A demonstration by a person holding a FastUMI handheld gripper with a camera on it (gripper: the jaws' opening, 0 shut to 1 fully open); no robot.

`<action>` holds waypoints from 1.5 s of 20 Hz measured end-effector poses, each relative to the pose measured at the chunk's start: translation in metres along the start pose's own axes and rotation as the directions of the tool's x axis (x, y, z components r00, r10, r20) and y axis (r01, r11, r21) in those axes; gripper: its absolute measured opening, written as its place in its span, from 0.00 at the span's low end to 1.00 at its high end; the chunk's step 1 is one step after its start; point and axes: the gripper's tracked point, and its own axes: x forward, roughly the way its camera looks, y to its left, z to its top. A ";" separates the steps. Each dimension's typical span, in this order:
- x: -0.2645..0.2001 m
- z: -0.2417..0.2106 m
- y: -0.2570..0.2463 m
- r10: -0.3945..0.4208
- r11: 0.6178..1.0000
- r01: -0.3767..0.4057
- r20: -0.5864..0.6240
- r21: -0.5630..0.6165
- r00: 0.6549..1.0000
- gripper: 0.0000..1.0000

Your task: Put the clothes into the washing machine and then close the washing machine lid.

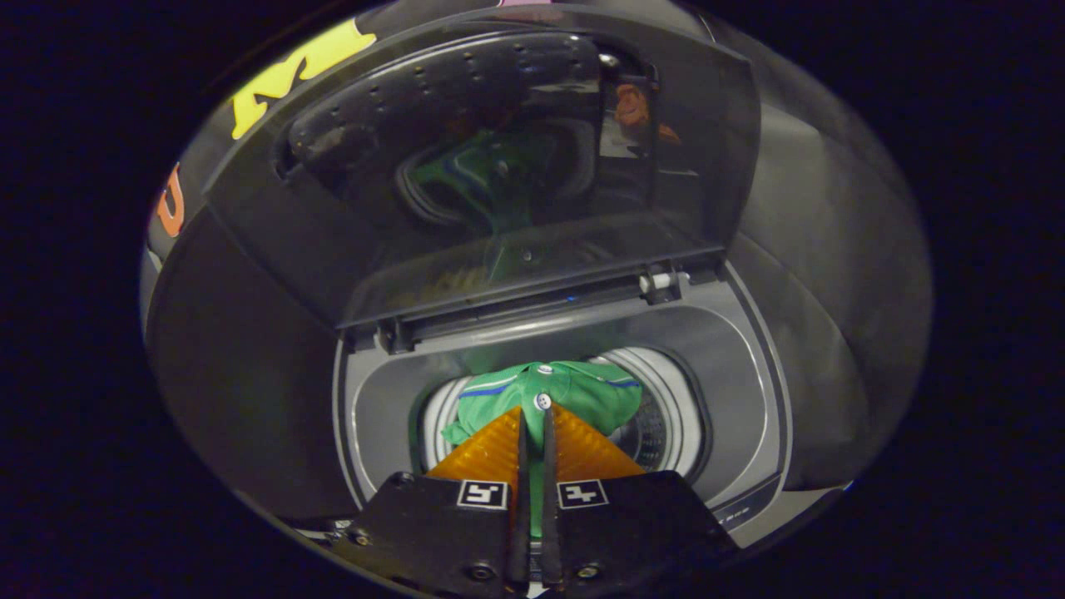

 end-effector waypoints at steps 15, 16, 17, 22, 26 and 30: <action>-0.128 0.097 0.043 0.099 0.977 -0.046 0.252 -0.206 0.963 0.92; -0.136 0.110 0.047 0.107 0.977 -0.047 0.288 -0.208 0.952 0.91; -0.145 0.124 0.051 0.116 0.975 -0.046 0.324 -0.216 0.939 0.91; -0.159 0.184 0.066 0.132 0.967 -0.025 0.412 -0.255 0.902 0.93; -0.144 0.224 0.081 0.141 0.962 -0.015 0.447 -0.273 0.884 0.93; -0.118 0.246 0.085 0.131 0.961 0.001 0.459 -0.277 0.879 0.93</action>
